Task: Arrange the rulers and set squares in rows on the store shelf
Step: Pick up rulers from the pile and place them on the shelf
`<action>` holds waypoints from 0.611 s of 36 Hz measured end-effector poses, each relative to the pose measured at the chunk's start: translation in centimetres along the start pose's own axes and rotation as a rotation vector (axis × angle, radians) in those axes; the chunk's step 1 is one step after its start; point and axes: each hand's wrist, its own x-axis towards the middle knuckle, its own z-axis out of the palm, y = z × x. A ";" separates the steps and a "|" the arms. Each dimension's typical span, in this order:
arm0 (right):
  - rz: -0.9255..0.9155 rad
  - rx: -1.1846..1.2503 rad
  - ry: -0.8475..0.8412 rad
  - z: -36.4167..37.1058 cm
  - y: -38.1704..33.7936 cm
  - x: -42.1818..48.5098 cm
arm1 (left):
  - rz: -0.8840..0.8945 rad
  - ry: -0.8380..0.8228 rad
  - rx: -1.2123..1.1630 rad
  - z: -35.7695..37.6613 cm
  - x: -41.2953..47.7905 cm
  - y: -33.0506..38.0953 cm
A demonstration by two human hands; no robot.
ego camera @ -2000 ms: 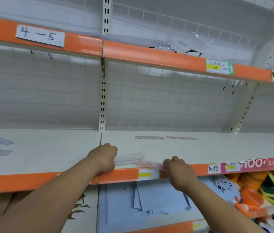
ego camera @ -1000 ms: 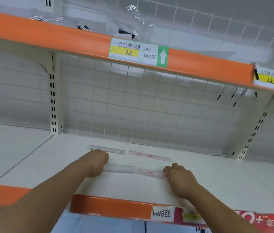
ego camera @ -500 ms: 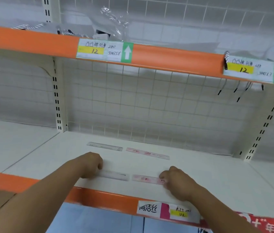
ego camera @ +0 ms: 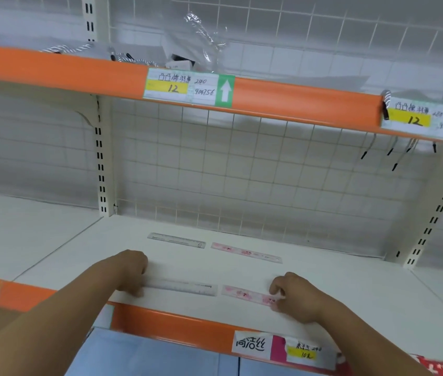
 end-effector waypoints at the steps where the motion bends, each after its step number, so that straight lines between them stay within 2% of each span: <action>1: 0.001 0.005 -0.001 0.0 0.0 0.1 | -0.020 -0.016 -0.006 -0.1 -0.3 -0.5; 7: -0.028 -0.020 0.003 0.1 0.1 1.0 | -0.083 -0.070 -0.018 0.0 -1.4 -1.8; 15: -0.062 -0.110 -0.005 0.0 -0.2 1.4 | -0.085 -0.043 0.019 0.1 -1.6 -1.3; 22: -0.094 -0.226 0.025 -0.5 -1.0 0.9 | -0.086 -0.083 0.049 -0.5 -1.8 -0.8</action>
